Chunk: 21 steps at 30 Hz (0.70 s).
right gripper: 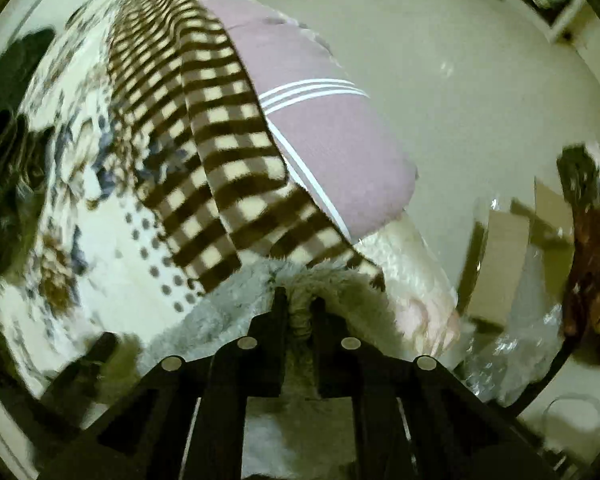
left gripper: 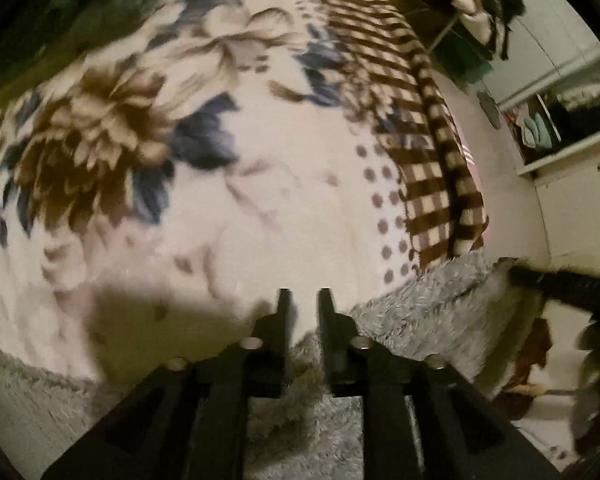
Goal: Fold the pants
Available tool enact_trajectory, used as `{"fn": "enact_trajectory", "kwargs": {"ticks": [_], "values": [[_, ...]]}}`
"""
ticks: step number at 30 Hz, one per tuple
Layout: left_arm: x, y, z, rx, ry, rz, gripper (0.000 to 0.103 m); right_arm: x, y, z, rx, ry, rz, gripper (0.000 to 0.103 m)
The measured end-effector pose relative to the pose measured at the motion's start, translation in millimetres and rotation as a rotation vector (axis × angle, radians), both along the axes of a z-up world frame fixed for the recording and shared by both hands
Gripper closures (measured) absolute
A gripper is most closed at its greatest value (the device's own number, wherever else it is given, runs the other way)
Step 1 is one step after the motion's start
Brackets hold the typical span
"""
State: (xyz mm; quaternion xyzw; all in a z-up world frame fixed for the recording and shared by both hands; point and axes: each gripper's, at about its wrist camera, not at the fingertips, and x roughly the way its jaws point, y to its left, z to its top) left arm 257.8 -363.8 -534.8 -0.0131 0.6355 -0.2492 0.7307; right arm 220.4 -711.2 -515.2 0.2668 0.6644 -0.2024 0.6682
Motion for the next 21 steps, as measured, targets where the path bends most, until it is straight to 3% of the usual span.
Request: {"fn": "enact_trajectory", "kwargs": {"ticks": [1, 2, 3, 4, 8, 9, 10, 11, 12, 13, 17, 21], "values": [[-5, -2, 2, -0.001, 0.009, 0.002, 0.063, -4, 0, -1, 0.007, 0.008, 0.007, 0.065], [-7, -4, 3, -0.01, 0.013, -0.009, 0.042, -11, -1, 1, 0.004, -0.003, -0.003, 0.055], [-10, -5, 2, -0.008, 0.016, -0.029, 0.033, -21, -3, 4, -0.003, -0.01, -0.022, 0.055], [-15, -8, 0, 0.002, 0.021, -0.058, 0.028, -34, -6, 6, -0.004, 0.0, -0.056, 0.055], [-39, -26, -28, 0.077, 0.074, -0.182, 0.028, -84, -13, -4, 0.055, 0.024, -0.192, 0.054], [-43, -29, -36, 0.096, 0.071, -0.208, 0.029, -96, -10, -7, 0.064, 0.03, -0.211, 0.054], [-48, -32, -42, 0.108, 0.063, -0.238, 0.042, -105, -6, -10, 0.07, 0.034, -0.221, 0.055], [-53, -33, -45, 0.12, 0.043, -0.261, 0.074, -112, -1, -13, 0.076, 0.04, -0.23, 0.054], [-55, -33, -44, 0.145, -0.002, -0.268, 0.085, -120, 4, -18, 0.088, 0.044, -0.243, 0.054], [-55, -29, -39, 0.117, -0.026, -0.256, 0.091, -125, 9, -22, 0.098, 0.048, -0.254, 0.054], [-46, -9, -11, 0.023, -0.078, -0.175, 0.093, -146, 22, -41, 0.113, 0.076, -0.287, 0.055], [-29, 5, -7, 0.003, -0.08, -0.091, 0.093, -165, 23, -45, 0.105, 0.076, -0.326, 0.055]]}}
